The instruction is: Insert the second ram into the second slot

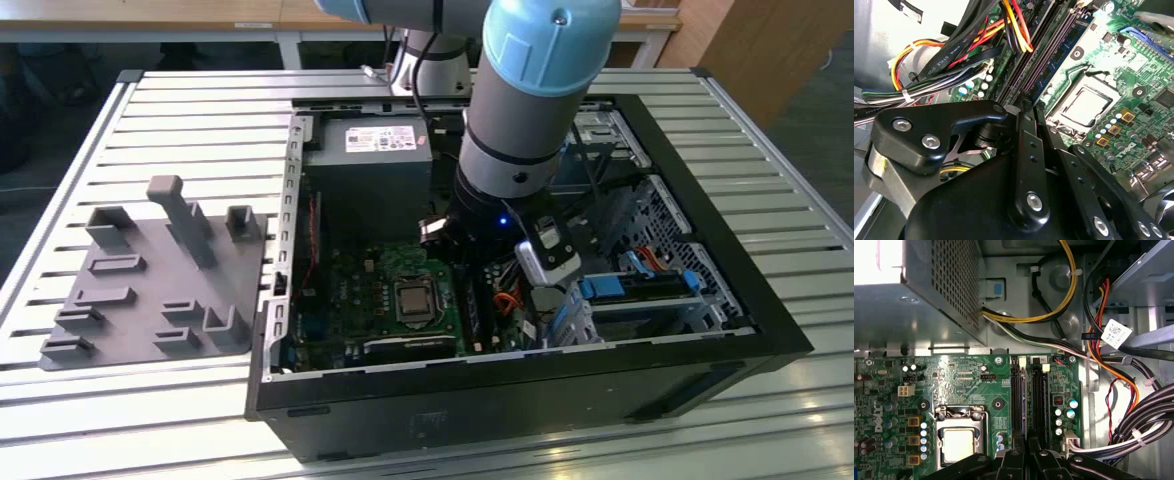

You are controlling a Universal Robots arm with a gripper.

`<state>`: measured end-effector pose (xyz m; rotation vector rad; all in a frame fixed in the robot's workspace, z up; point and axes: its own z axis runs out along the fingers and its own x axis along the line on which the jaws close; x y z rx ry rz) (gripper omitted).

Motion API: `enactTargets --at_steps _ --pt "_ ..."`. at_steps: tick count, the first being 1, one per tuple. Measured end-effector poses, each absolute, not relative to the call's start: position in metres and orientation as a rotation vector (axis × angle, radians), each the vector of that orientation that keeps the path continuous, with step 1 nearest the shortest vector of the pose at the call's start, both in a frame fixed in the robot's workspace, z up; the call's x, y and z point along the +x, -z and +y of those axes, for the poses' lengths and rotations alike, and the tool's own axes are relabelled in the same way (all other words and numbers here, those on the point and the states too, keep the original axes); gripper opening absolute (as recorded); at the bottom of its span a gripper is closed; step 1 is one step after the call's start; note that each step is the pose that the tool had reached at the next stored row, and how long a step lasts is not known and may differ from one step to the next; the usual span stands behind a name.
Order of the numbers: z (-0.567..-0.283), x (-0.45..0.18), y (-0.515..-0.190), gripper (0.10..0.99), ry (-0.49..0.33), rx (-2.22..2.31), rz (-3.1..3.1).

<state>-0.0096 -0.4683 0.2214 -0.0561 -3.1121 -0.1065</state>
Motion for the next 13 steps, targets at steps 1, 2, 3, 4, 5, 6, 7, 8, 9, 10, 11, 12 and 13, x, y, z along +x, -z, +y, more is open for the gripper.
enactTargets --at_steps 1,2,3,4,5,6,7,8,9,10,11,12,13 --pt "-0.4683 -0.0096 -0.2214 0.141 0.106 -0.056 -3.112" --pt "-0.4684 -0.0096 -0.2214 0.141 0.104 -0.056 -3.112" --pt "-0.4684 -0.0096 -0.2214 0.141 0.103 -0.056 -3.112" --pt "-0.4685 -0.0095 -0.2214 0.141 0.101 -0.056 -3.112" --pt "-0.4689 -0.0094 -0.2214 0.141 0.100 -0.057 -3.112" --pt "-0.4695 -0.0094 -0.2214 0.141 0.100 -0.059 -3.112" --pt "-0.4697 -0.0094 -0.2214 0.141 0.100 -0.060 -3.112" --pt "-0.4697 -0.0094 -0.2214 0.141 0.100 -0.060 -3.112" --pt "-0.4697 -0.0094 -0.2214 0.141 0.100 -0.061 -3.112" --pt "-0.4698 -0.0094 -0.2214 0.141 0.100 -0.061 -3.112" --pt "-0.4698 -0.0094 -0.2214 0.141 0.100 -0.060 -3.112" --pt "-0.4698 -0.0093 -0.2214 0.141 0.100 -0.060 -3.112" --pt "-0.4698 -0.0093 -0.2214 0.141 0.100 -0.060 -3.112"
